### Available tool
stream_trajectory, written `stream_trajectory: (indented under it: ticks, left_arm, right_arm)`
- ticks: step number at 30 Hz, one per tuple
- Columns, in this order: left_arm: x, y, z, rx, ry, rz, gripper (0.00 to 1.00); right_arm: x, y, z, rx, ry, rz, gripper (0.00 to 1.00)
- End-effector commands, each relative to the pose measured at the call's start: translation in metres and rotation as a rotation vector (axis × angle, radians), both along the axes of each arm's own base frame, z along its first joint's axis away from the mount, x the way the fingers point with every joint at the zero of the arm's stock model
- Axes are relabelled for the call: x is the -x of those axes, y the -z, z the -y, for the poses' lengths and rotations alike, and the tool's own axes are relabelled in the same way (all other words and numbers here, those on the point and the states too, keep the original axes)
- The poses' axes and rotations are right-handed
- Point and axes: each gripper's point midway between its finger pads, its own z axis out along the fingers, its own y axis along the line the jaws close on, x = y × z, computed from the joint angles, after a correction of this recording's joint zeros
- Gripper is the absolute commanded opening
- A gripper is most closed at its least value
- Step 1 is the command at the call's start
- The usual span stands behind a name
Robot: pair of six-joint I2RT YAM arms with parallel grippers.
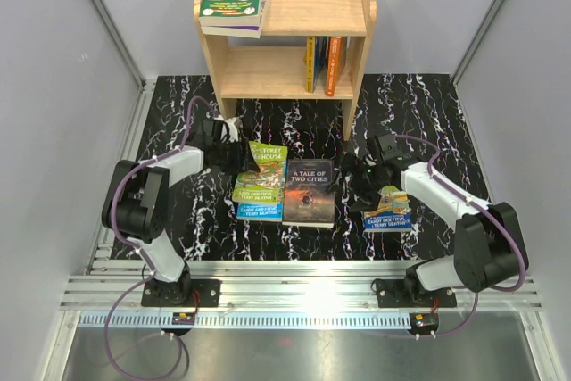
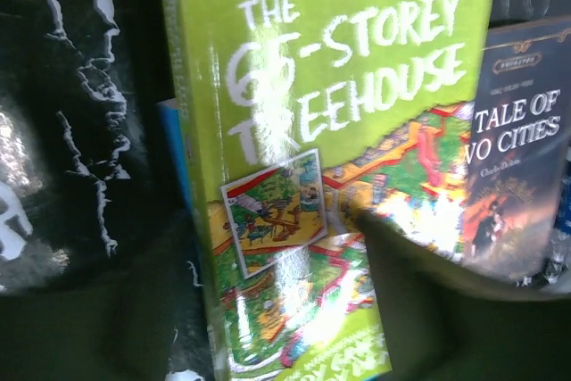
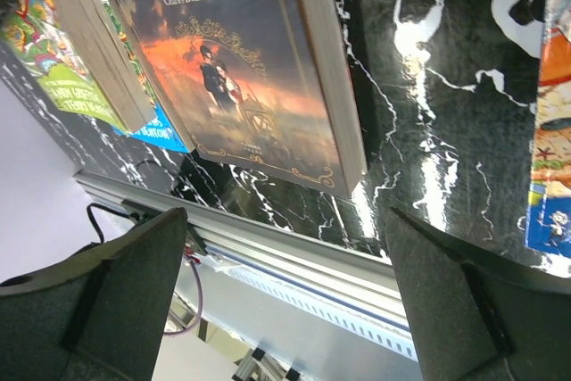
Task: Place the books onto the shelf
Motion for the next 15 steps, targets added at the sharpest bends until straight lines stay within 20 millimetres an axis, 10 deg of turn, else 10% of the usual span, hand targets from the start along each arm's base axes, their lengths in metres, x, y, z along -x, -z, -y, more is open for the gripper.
stream_trajectory:
  ticks: [1,6,15]
  left_arm:
    - [0.040,0.034,-0.003,-0.034,0.054,-0.162,0.51]
    - [0.045,0.035,-0.026,-0.126,-0.015,-0.141,0.00]
    - [0.014,-0.083,-0.061,-0.244,-0.159,0.160,0.00]
  right_arm:
    - [0.001,-0.009,0.006,0.035,-0.014,0.036,1.00]
    - [0.008,-0.009,0.008,0.034,-0.015,0.036,1.00]
    - [0.025,-0.008,0.014,0.030,-0.016,0.039,1.00]
